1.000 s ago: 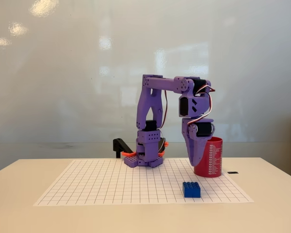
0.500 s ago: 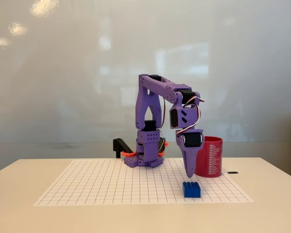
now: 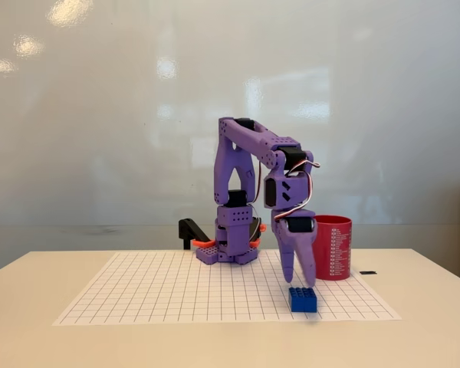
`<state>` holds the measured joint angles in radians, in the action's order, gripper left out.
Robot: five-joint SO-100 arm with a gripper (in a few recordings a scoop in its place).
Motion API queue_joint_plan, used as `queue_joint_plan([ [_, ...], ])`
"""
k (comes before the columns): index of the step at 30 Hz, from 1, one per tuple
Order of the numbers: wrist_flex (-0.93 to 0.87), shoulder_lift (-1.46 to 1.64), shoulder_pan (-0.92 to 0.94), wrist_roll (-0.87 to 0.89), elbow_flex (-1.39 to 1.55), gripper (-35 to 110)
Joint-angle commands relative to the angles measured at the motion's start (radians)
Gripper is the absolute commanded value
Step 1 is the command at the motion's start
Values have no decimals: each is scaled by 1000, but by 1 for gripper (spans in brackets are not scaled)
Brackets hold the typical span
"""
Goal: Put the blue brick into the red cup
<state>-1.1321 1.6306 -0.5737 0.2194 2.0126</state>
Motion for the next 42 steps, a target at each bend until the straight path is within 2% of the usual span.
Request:
queue_joint_plan([
  [1,-2,-52,0,-18,0,56],
  [5,37,-121,25,-66,12,55],
  [9,49,-147,46,-140,2,48],
  [10,57,-147,54,-160,0,42],
  [13,57,-161,58,-241,-18,2],
  [14,55,-163,58,-259,-20,0],
  [25,95,-117,78,-238,14,-1],
  [30,103,23,178,-224,-17,-1],
  [36,-44,272,321,-310,-209,-1],
  [42,-291,538,213,-437,-275,-1],
])
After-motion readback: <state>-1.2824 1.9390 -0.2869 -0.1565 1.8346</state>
